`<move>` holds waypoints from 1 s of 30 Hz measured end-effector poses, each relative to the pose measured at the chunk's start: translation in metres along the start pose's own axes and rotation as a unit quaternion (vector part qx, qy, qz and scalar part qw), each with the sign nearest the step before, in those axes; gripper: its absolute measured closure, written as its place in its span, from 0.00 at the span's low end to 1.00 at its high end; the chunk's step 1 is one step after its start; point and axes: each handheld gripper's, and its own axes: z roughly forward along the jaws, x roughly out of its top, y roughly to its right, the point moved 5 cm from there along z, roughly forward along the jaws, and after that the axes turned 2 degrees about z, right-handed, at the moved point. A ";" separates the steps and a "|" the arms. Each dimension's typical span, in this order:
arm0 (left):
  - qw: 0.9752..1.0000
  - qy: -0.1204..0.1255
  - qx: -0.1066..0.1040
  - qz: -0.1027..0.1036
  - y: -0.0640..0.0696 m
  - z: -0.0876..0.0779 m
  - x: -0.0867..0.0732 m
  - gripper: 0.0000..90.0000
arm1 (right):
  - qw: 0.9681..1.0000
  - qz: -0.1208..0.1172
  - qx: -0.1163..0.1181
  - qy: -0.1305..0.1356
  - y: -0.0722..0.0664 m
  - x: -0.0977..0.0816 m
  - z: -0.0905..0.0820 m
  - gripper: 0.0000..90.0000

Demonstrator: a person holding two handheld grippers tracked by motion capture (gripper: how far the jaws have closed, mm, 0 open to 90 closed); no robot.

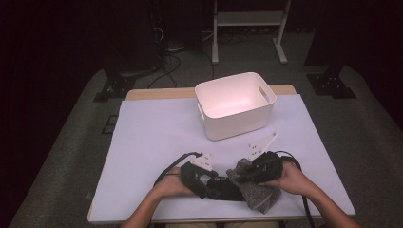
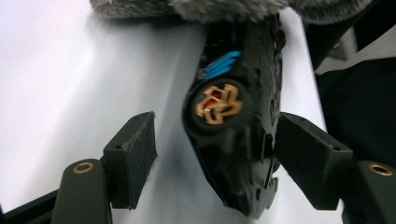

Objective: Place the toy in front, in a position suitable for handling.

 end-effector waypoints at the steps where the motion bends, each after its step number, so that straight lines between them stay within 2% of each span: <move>1: 1.000 0.000 0.000 0.000 0.000 0.000 0.000 0.34 | 1.000 0.000 0.000 0.000 0.000 0.000 0.000 0.90; 2: 1.000 0.003 -0.012 0.002 0.002 0.002 0.000 0.37 | 1.000 -0.010 -0.001 -0.001 -0.006 0.000 -0.001 0.90; 5: 0.999 0.005 -0.029 0.025 0.009 0.005 0.002 0.50 | 1.000 -0.019 0.003 -0.004 -0.013 -0.001 -0.002 0.90; 6: 0.999 0.005 -0.029 0.025 0.009 0.005 0.002 0.55 | 1.000 -0.021 0.003 -0.006 -0.015 -0.001 -0.002 0.90; 7: 0.999 0.008 -0.032 0.034 0.012 0.006 0.002 0.55 | 1.000 -0.021 0.003 -0.006 -0.015 -0.001 -0.002 0.90; 8: 0.998 0.009 -0.033 0.044 0.014 0.006 0.003 0.60 | 1.000 -0.026 0.002 -0.006 -0.017 -0.001 -0.002 0.90; 9: 0.998 0.010 -0.027 0.058 0.016 0.005 0.003 0.62 | 0.999 -0.035 0.000 -0.004 -0.021 -0.002 -0.002 0.90; 14: 0.996 0.013 -0.009 0.085 0.017 0.003 0.005 0.67 | 0.999 -0.053 -0.009 0.001 -0.026 -0.003 -0.004 0.90; 15: 0.994 0.010 0.008 0.106 0.018 0.002 0.006 0.68 | 0.998 -0.061 -0.020 0.003 -0.027 -0.001 -0.005 0.90; 16: 0.994 0.012 0.018 0.110 0.017 0.001 0.007 0.71 | 0.998 -0.064 -0.030 0.004 -0.026 0.000 -0.005 0.90; 17: 0.994 0.012 0.018 0.110 0.017 0.001 0.007 0.71 | 0.998 -0.064 -0.030 0.004 -0.026 0.000 -0.005 0.90; 18: 0.993 0.009 0.040 0.111 0.015 0.001 0.008 0.71 | 0.997 -0.064 -0.038 0.006 -0.024 0.001 -0.005 0.90; 23: 0.991 0.002 0.051 0.122 0.006 -0.003 0.010 0.71 | 0.995 -0.077 -0.058 0.010 -0.013 0.015 -0.002 0.90; 26: 0.992 0.005 0.052 0.117 0.004 -0.003 0.009 0.71 | 0.995 -0.080 -0.057 0.005 -0.012 0.020 0.004 0.90; 28: 0.994 0.019 0.046 0.100 0.002 -0.005 0.004 0.71 | 0.993 -0.099 -0.061 -0.019 -0.014 0.018 0.012 0.90; 30: 0.994 0.023 0.045 0.093 0.001 -0.007 0.001 0.72 | 0.993 -0.095 -0.062 -0.019 -0.014 0.015 0.009 0.90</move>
